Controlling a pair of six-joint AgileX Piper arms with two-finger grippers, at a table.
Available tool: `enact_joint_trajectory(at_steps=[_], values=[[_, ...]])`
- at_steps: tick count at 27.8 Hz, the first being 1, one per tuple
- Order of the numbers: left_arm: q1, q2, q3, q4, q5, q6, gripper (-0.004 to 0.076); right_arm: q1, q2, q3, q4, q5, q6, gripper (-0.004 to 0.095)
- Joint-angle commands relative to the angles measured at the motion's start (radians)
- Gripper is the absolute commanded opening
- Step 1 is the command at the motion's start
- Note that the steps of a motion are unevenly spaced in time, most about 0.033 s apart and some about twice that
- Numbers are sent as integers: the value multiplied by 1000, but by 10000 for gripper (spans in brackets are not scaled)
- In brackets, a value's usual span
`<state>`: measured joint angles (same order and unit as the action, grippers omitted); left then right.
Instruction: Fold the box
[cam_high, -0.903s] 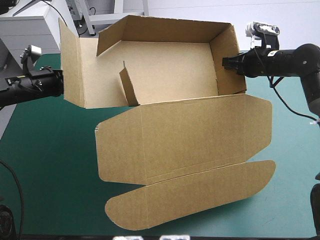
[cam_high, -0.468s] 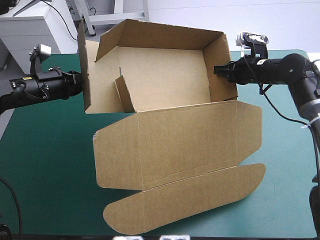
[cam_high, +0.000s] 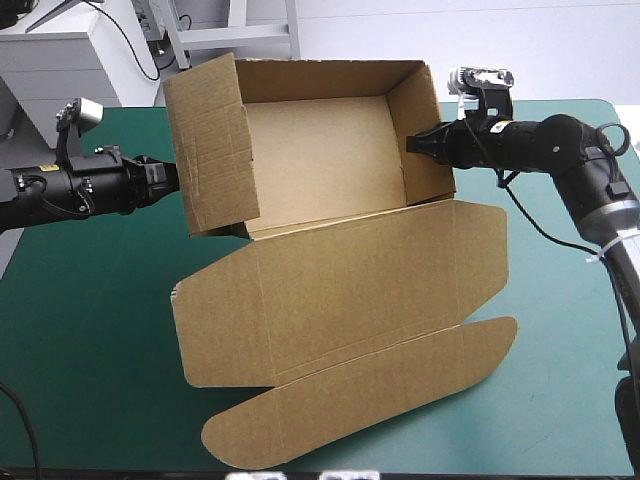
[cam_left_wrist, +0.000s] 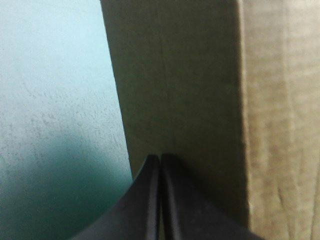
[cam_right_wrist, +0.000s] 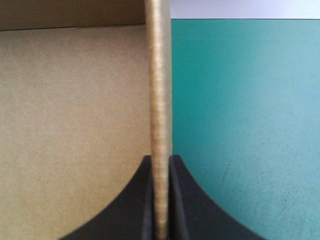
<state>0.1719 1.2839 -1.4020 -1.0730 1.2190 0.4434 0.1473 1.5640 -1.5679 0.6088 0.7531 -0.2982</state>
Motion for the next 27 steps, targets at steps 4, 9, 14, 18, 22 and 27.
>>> enact_joint_trajectory(at_steps=[4,9,14,18,22,27], values=[[-8,-36,-30,-49,-17,-23,-8,11,-44,-29,41,-66,1,-14],[-15,-36,-30,-49,-17,-23,-1,11,-44,-29,32,-68,1,-13],[-89,-36,-30,-49,-55,-23,56,11,-43,-29,32,-69,1,-12],[-149,-36,-30,-45,-104,-39,71,11,-42,-29,20,-65,1,-12],[-163,-36,-30,-26,-122,-64,71,11,-42,-29,-20,-63,4,-12],[-163,-36,-30,-26,-101,-81,249,11,-36,-28,-43,-61,5,-12]])
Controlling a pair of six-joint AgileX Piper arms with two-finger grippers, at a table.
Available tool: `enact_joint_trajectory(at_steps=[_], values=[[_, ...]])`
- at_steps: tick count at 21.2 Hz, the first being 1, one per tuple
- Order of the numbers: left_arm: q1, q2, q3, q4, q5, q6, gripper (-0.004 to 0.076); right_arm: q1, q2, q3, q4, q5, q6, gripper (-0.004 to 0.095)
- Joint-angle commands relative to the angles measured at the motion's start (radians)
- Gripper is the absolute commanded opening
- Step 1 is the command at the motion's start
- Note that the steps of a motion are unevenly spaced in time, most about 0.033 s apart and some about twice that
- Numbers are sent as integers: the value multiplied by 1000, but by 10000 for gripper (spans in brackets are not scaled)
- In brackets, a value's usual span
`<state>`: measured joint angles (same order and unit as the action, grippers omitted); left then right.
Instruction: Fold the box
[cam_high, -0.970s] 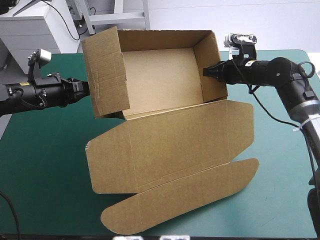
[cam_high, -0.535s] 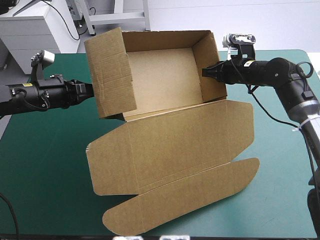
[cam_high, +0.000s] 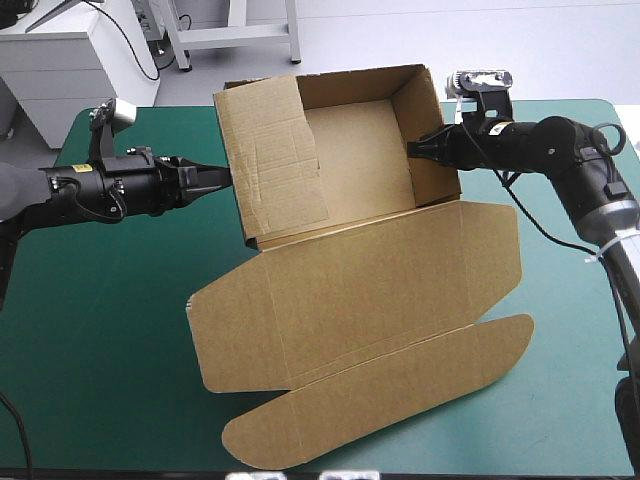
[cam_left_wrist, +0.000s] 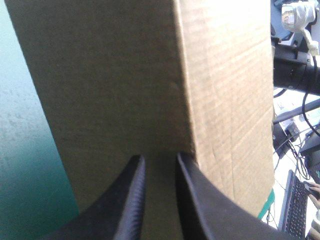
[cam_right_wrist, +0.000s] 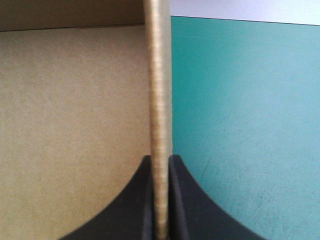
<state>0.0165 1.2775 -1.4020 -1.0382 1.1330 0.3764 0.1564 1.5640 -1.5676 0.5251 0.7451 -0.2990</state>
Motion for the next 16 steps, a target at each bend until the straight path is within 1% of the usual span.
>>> enact_joint_trajectory(at_steps=[1,2,4,7,8,9,11,14,16], values=[[-8,-29,-30,-61,-7,-16,307,2,-34,-28,41,-53,6,-12],[-8,-29,-30,-61,3,-16,402,2,-29,-28,41,-53,6,-12],[-8,-26,-28,-61,12,-16,526,8,-18,-28,41,-53,6,-12],[-18,-4,-21,-59,17,-19,529,51,-8,-28,3,-72,6,-12],[-28,10,-19,-47,17,-47,529,60,-4,-28,1,-83,9,-12],[-47,27,-19,-14,17,-85,529,71,-2,-28,-4,-101,10,-12],[-93,51,-19,91,12,-103,529,93,-2,-28,-38,-111,10,-12],[-147,71,-19,213,-52,-203,526,111,-2,-28,-75,-113,28,-4],[-169,74,-19,271,-98,-254,502,123,-2,-30,-93,-116,36,3]])
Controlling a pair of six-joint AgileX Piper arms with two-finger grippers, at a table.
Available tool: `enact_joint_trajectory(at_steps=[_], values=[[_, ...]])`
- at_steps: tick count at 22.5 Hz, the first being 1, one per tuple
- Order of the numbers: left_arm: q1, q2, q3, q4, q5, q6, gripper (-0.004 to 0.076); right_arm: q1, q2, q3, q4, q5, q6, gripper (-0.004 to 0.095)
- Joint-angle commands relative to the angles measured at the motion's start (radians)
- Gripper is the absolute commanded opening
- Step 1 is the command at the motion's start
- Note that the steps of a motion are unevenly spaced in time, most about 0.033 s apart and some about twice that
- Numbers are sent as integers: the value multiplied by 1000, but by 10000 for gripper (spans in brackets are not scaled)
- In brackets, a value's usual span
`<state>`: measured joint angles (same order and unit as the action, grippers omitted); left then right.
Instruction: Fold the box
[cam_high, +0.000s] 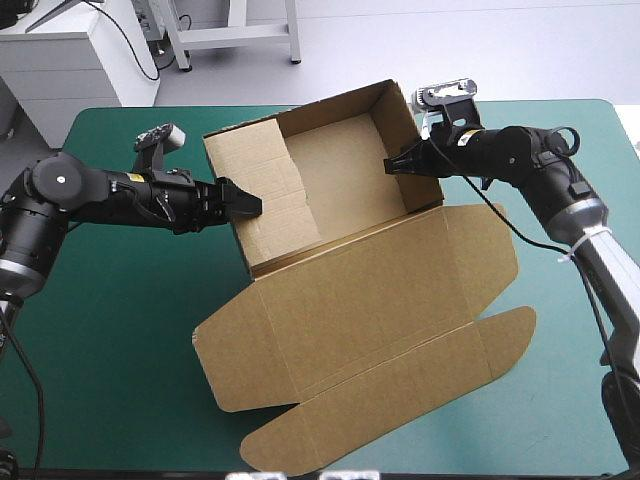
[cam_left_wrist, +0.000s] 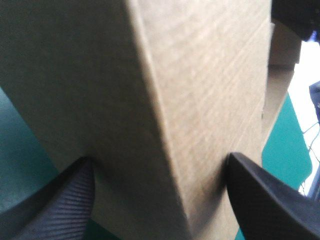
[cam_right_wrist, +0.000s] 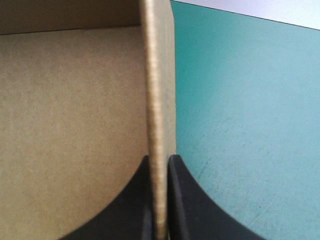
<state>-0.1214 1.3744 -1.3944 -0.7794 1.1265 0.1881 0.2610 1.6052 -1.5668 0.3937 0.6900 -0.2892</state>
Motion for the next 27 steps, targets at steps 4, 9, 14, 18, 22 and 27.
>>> enact_joint_trajectory(at_steps=[4,9,14,18,22,27], values=[[-72,-19,-27,106,-170,-120,405,51,-44,-31,10,-86,49,4],[-126,-4,-27,234,-257,-216,294,90,-44,-31,9,-103,53,4],[-159,12,-27,393,-342,-272,-9,96,-44,-31,-22,-19,84,4],[-202,16,-29,438,-488,-264,-8,96,-76,-31,-207,120,200,4],[-202,75,-92,524,-375,-264,-8,96,-126,-31,-298,207,289,3],[-202,134,-192,545,-256,-264,-8,96,-148,-14,-344,290,311,3]])
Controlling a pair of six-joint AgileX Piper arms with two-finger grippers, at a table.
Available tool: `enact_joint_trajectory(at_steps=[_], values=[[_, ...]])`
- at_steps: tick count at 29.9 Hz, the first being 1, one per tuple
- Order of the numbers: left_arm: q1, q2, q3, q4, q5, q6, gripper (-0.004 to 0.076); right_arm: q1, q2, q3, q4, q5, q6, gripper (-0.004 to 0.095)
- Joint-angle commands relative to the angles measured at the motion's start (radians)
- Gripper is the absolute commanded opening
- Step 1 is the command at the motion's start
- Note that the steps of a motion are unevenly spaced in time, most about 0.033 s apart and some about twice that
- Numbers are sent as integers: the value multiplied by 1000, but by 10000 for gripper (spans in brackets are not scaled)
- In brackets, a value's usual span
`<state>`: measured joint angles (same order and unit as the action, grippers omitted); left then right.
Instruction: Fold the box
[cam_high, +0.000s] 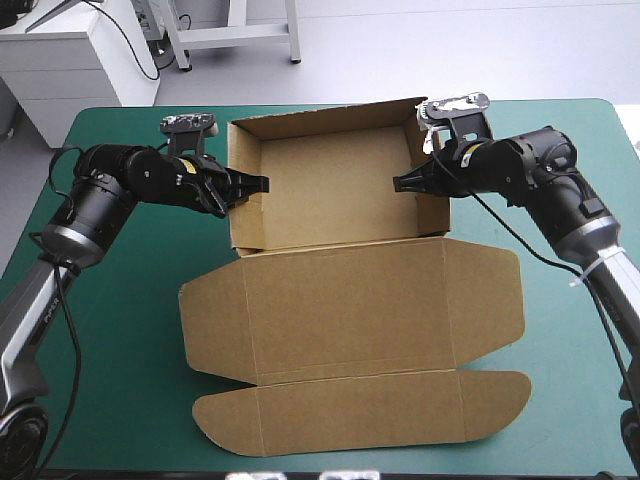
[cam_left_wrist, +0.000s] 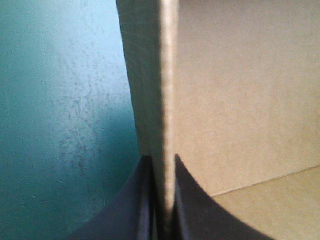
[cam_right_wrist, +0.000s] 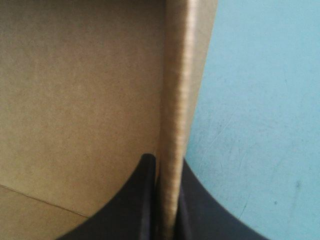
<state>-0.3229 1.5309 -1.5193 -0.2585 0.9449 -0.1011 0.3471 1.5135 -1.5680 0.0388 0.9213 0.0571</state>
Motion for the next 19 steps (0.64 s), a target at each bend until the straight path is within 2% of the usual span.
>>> enact_joint_trajectory(at_steps=[1,8,11,19], values=[[-3,-15,-72,24,-71,25,-8,10,-62,1,11,59,-32,3],[-26,38,-65,29,-11,28,-8,10,-75,172,9,-8,9,2],[-56,65,-40,27,-23,28,-8,10,-72,215,11,-39,21,0],[-117,177,-24,24,-12,21,-8,10,-10,229,35,-47,42,-1]])
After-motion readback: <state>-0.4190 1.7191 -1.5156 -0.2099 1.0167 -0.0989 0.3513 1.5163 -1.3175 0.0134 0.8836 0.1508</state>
